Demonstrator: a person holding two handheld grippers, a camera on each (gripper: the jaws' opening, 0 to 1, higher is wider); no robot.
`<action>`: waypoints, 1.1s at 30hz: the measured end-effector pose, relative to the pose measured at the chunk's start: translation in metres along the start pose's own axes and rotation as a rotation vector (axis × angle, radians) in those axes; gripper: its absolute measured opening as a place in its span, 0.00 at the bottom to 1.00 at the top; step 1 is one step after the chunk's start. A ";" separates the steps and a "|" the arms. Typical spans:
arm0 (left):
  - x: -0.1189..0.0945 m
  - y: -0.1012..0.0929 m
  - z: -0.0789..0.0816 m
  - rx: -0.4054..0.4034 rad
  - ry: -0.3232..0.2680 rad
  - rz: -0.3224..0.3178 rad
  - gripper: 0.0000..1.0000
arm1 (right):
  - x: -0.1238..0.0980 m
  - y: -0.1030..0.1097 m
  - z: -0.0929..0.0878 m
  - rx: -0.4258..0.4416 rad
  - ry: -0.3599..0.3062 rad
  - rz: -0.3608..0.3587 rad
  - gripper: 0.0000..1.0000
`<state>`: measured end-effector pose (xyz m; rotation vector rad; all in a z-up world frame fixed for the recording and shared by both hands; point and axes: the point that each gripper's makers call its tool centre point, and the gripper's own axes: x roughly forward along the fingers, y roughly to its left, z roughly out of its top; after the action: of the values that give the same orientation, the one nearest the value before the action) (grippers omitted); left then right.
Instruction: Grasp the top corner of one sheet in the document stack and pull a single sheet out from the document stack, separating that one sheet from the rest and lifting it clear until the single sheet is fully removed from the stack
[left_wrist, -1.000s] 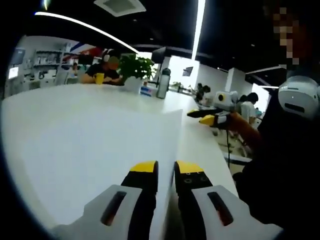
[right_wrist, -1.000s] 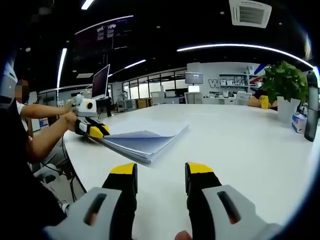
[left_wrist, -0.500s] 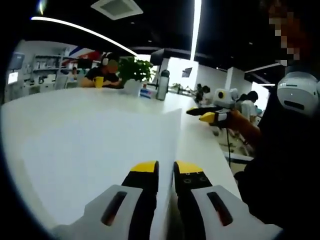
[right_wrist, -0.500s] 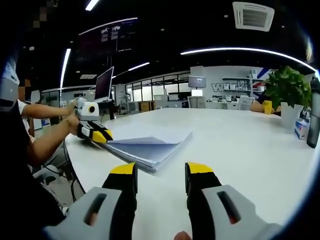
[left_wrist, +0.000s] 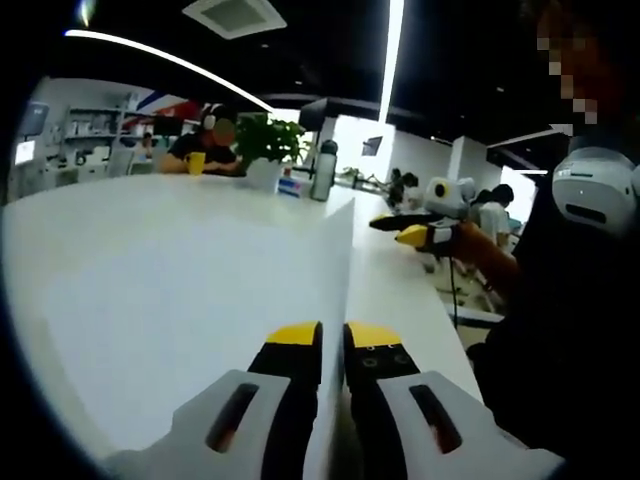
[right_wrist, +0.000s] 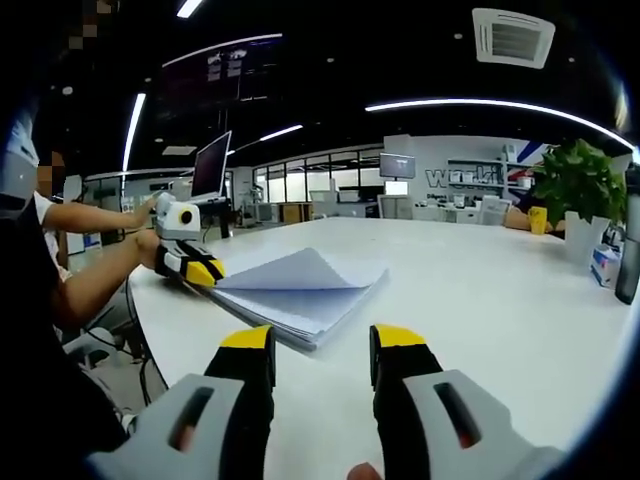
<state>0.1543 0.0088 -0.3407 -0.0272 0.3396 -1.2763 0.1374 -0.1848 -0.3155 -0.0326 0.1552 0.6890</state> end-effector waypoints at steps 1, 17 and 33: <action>0.000 0.000 0.000 0.000 -0.001 -0.001 0.10 | 0.000 0.000 0.000 0.000 0.000 -0.001 0.37; -0.001 -0.002 0.000 0.005 -0.002 -0.011 0.12 | -0.001 -0.003 -0.002 0.005 0.003 -0.007 0.37; -0.002 -0.003 -0.002 0.017 0.000 -0.029 0.13 | -0.002 -0.004 -0.004 0.006 0.003 -0.011 0.37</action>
<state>0.1507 0.0103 -0.3415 -0.0175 0.3295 -1.3074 0.1376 -0.1890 -0.3193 -0.0290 0.1595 0.6777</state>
